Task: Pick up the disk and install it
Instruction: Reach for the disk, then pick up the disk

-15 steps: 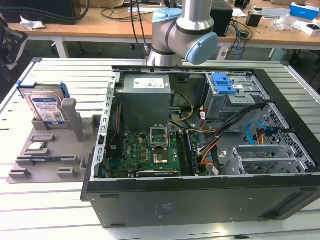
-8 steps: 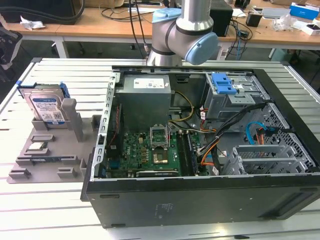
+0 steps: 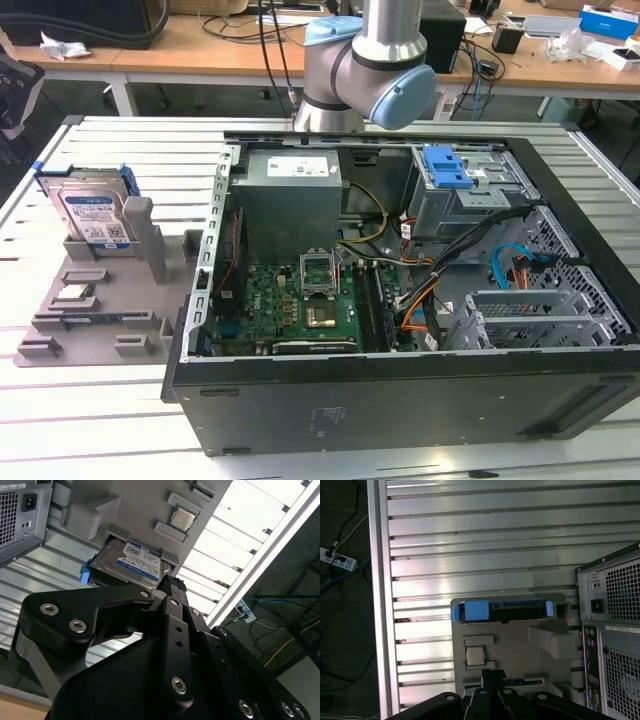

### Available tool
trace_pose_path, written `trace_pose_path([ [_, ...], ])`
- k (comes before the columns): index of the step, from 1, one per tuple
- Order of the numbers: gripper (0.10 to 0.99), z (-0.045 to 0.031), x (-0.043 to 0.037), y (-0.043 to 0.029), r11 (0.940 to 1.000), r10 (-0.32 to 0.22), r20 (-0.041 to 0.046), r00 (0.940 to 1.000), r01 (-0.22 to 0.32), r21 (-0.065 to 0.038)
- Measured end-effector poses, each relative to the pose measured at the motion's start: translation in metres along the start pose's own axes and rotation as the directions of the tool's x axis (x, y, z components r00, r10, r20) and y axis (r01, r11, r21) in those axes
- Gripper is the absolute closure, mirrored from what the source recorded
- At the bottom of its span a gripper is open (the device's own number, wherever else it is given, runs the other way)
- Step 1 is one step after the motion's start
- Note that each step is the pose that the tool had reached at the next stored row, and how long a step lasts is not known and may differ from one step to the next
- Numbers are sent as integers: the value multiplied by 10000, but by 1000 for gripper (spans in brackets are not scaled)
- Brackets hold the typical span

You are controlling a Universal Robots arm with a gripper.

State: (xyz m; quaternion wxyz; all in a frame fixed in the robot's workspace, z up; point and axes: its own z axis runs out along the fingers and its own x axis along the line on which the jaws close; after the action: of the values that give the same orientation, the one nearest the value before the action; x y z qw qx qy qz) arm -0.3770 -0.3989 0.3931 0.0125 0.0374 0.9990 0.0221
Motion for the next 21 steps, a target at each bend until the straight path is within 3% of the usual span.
trace_pose_path([
  [6, 980, 0, 1, 0, 10000, -46, -2, 10000, 46, -1],
  [9, 980, 0, 1, 0, 9981, -615, -27, 9981, 615, -15],
  [12, 980, 0, 1, 0, 9931, -1172, -51, 9931, 1171, -30],
  [17, 980, 0, 1, 0, 9866, -1632, -70, 9866, 1632, -44],
  [21, 980, 0, 1, 0, 9759, -2180, -93, 9759, 2179, -62],
])
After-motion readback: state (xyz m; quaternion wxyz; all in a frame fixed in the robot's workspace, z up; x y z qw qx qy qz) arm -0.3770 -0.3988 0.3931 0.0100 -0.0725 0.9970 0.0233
